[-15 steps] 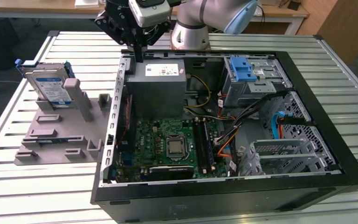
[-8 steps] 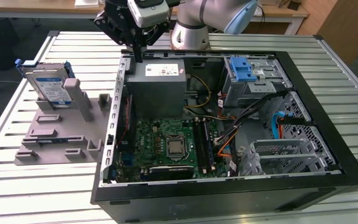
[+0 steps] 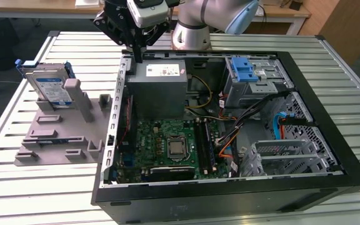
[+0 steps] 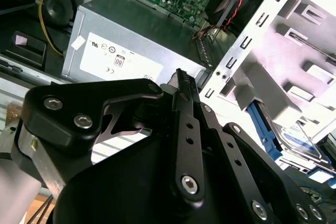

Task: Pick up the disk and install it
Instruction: 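Reach for the disk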

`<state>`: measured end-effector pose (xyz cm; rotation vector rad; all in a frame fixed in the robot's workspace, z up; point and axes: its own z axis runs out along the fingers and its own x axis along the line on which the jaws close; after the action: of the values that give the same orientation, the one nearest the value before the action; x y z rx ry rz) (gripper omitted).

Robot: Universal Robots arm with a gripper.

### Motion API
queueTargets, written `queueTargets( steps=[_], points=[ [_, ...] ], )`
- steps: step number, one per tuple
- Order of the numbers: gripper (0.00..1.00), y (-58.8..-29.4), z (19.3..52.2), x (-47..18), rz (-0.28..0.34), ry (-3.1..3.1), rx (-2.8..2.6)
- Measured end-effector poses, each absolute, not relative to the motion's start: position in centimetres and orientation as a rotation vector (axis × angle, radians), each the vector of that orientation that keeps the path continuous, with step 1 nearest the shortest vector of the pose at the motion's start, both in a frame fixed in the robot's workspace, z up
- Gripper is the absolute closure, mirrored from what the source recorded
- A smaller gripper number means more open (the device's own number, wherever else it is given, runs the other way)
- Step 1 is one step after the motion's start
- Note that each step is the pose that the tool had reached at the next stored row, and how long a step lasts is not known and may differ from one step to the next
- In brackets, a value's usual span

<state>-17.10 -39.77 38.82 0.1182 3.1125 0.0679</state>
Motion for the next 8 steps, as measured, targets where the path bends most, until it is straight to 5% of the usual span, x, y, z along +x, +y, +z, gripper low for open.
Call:
queueTargets(
  steps=[8],
  points=[
    [0.89, -39.56, 38.80, -17.77, 0.068, 3.113, 0.118]
  ],
)
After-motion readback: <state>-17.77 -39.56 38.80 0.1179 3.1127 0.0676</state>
